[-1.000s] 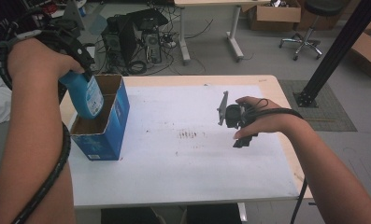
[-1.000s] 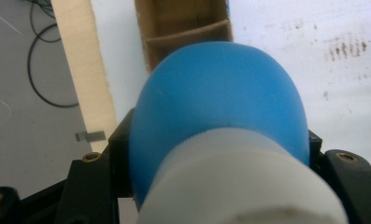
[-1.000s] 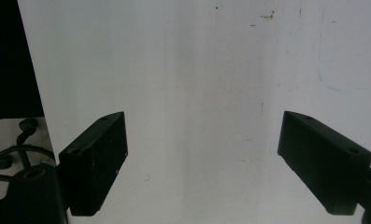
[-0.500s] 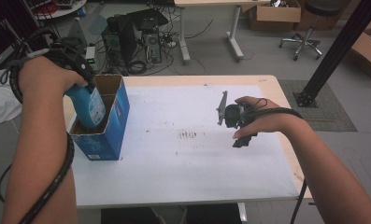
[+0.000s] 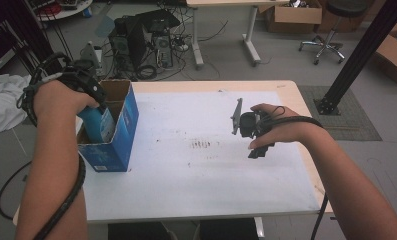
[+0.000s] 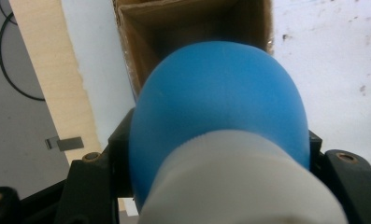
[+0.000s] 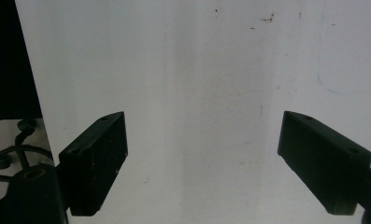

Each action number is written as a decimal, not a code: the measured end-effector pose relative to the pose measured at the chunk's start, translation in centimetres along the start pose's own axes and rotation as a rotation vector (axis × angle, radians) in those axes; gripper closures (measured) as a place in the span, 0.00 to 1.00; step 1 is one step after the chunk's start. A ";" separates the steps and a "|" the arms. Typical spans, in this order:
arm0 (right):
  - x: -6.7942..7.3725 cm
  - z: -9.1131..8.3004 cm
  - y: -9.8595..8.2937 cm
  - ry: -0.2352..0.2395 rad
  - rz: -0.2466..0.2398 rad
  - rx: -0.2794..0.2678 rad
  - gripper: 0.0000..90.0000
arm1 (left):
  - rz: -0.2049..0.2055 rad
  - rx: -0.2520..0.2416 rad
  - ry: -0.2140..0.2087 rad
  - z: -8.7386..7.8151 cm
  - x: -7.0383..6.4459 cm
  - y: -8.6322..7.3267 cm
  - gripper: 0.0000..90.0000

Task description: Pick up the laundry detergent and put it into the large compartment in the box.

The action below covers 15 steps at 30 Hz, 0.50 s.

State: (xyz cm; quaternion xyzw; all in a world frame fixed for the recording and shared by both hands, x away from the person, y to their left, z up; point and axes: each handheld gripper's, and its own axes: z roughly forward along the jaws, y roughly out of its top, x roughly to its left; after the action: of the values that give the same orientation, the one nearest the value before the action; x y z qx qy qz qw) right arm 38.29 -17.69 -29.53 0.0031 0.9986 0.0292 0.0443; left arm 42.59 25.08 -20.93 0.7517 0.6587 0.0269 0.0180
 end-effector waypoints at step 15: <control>0.0 0.4 0.4 0.000 -0.004 0.002 0.18 | -0.003 0.029 -0.028 4.9 -0.1 -0.1 0.44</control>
State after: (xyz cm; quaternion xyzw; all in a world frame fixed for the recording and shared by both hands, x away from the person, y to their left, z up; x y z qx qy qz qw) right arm 38.37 -17.22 -29.85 0.0013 0.9986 0.0283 0.0443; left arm 42.82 25.04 -25.82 0.7511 0.6599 0.0068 0.0162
